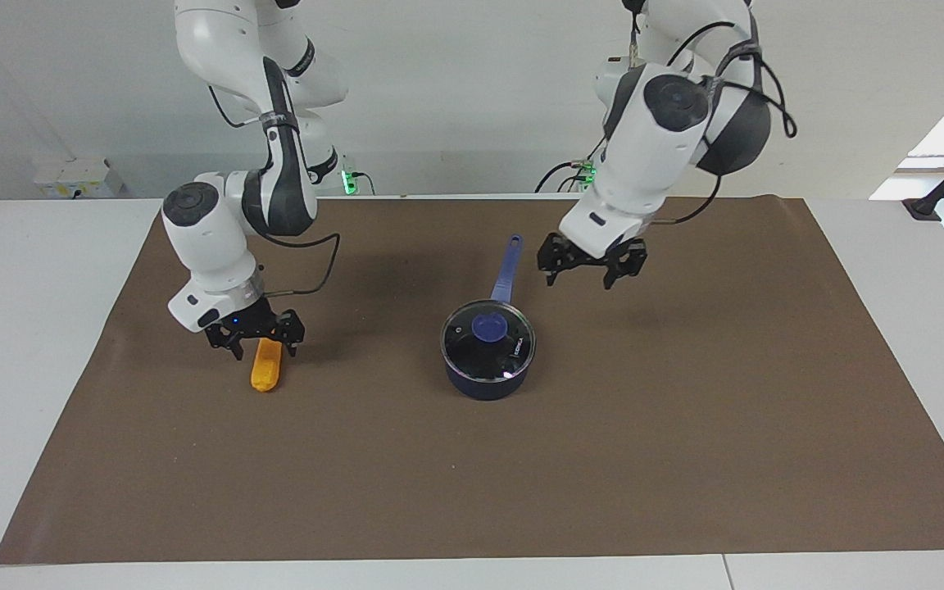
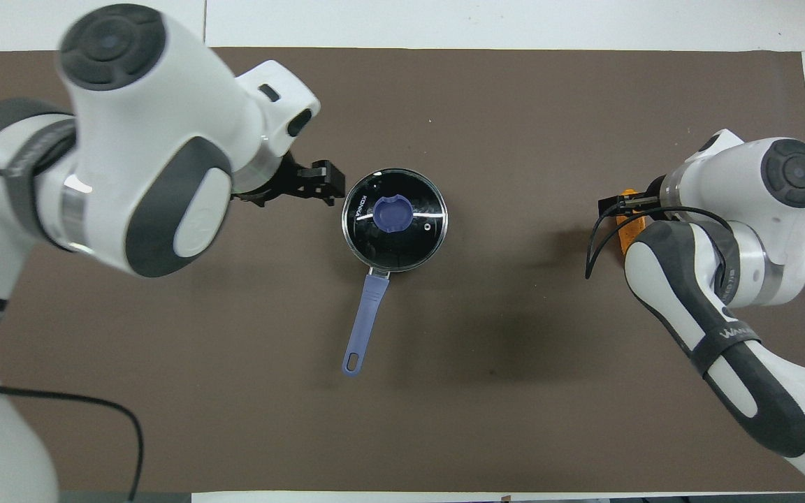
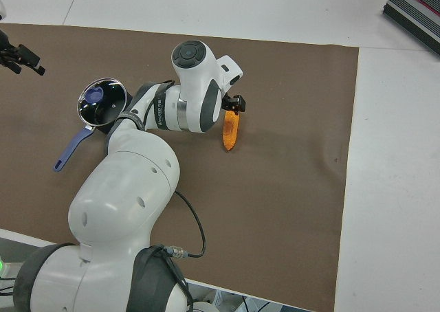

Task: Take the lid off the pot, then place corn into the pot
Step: 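Grasp the lid knob with the left gripper while the right gripper grasps the corn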

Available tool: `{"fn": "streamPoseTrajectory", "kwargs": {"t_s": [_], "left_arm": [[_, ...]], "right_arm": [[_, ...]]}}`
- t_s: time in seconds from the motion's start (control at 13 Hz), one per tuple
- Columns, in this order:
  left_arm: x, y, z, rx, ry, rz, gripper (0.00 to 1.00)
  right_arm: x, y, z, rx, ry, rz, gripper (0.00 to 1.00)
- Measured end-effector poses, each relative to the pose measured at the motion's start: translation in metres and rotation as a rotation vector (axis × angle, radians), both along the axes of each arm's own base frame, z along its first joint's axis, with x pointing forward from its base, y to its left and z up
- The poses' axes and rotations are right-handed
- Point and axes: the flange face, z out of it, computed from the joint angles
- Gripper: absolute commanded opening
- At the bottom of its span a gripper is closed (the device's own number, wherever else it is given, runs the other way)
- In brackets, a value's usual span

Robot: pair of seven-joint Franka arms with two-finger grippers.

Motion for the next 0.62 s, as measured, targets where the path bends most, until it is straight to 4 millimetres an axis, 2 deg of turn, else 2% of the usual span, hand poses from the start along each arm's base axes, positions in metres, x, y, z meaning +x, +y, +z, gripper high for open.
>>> {"fn": "streamPoseTrajectory", "kwargs": {"t_s": [0.08, 0.15, 0.23, 0.38, 0.62], "left_arm": [[0.002, -0.024, -0.016, -0.004, -0.004, 0.000, 1.00], [0.001, -0.044, -0.028, -0.008, -0.008, -0.005, 1.00], [-0.001, -0.058, -0.036, -0.010, -0.012, -0.011, 1.00], [-0.004, -0.069, -0.044, 0.009, -0.021, -0.031, 1.00], [-0.010, -0.085, -0.064, 0.049, -0.025, -0.067, 1.00]], "right_arm": [[-0.001, -0.003, -0.016, -0.003, 0.018, -0.005, 1.00], [0.000, -0.006, -0.026, -0.006, 0.028, -0.011, 0.94], [0.000, -0.008, -0.031, -0.007, 0.034, -0.014, 0.82], [0.000, -0.009, -0.032, -0.007, 0.035, -0.015, 0.00], [0.001, -0.007, -0.028, -0.007, 0.048, -0.001, 0.00]]}}
